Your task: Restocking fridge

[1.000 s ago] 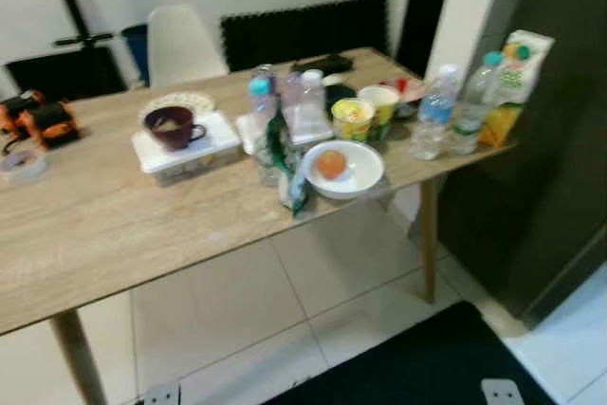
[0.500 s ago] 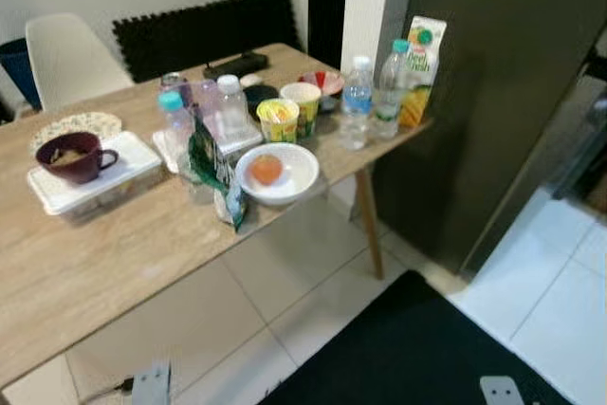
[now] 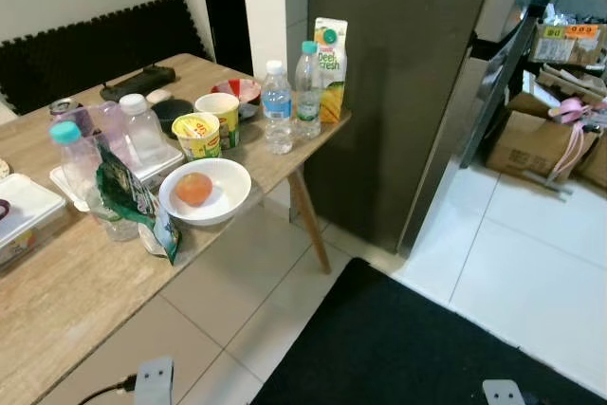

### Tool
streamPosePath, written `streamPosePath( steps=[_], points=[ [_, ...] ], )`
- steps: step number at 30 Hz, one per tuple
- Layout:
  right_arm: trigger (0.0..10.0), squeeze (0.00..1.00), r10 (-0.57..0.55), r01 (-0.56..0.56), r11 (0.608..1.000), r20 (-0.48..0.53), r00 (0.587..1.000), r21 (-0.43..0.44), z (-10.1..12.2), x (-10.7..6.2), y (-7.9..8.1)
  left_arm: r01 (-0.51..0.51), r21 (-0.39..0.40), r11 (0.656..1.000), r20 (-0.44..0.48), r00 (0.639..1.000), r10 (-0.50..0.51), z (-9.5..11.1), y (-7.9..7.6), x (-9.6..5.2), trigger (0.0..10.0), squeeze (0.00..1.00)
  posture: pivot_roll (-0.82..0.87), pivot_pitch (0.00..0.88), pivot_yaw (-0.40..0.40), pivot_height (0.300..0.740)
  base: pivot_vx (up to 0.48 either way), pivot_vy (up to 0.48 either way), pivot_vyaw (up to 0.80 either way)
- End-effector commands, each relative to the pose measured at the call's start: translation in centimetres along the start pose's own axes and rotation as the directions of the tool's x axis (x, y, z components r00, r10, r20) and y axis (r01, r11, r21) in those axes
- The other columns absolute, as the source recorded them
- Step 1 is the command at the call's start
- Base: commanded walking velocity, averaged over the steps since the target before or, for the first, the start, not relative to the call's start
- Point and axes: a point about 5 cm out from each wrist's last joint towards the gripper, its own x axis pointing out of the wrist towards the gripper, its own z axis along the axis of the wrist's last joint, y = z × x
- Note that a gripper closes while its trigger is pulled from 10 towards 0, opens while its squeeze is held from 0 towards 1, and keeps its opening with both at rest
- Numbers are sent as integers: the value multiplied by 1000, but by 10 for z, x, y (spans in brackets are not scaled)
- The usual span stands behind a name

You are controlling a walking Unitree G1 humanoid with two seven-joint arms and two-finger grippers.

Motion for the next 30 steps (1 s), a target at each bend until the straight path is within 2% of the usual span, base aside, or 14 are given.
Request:
streamPosePath(
  steps=[1,6,30],
  points=[
    [10000,0,7,-7,1000,15,1000,-8,4,0,2,10,-13,1000,-35,999,-10,-9,-3,-1,10000,0,-43,0,-8,740,0,0,0],
    [10000,0,14,-14,1000,21,1000,-9,7,0,5,67,6,998,-54,996,-67,-11,-22,2,10000,0,-51,0,2,740,0,-64,0],
    [10000,0,18,-17,999,32,999,-30,12,1,7,117,14,993,-55,992,-116,-8,-39,4,10000,0,-59,0,2,740,0,-438,0]
  ],
)
